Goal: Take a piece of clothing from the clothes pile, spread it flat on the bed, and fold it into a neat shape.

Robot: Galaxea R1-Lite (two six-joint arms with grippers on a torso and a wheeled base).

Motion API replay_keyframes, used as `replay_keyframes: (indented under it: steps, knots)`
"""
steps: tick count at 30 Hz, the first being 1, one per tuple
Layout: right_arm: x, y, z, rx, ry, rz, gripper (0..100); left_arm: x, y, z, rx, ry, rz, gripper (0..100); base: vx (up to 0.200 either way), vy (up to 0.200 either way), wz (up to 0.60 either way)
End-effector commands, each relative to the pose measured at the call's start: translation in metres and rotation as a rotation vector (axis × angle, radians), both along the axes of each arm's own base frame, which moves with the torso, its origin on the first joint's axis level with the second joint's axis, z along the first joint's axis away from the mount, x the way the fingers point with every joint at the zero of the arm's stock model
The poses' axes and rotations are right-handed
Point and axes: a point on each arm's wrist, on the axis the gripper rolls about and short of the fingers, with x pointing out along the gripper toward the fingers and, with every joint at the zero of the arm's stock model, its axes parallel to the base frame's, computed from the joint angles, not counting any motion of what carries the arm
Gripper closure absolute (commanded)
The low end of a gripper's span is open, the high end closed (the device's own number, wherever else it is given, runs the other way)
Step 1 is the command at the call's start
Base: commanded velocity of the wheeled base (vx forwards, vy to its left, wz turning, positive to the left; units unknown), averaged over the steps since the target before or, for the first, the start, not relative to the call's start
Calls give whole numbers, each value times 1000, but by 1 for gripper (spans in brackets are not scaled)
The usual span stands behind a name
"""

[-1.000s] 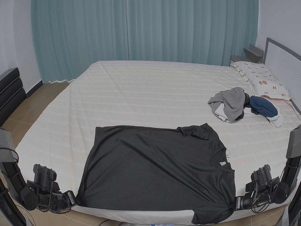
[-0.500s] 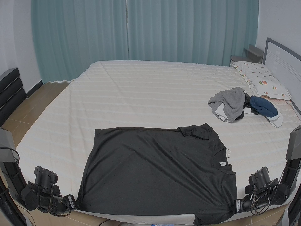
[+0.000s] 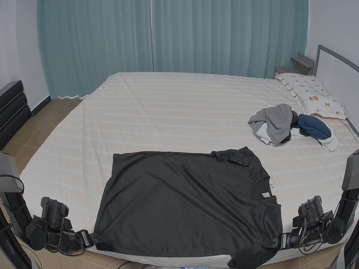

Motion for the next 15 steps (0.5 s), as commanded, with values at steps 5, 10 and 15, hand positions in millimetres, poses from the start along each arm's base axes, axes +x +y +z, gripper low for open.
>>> replay_keyframes:
  steps: [5,10,15]
  knots:
    - [6,-3,19,72,-112,-84,0,-2,3,10,-35,-68,8,0,0,0,0]
    - [8,-2,21,92,-121,-101,0,-1,5,15,-42,-101,23,0,0,0,0]
    - [12,-2,25,114,-145,-116,0,2,12,15,-57,-109,60,0,0,200,0]
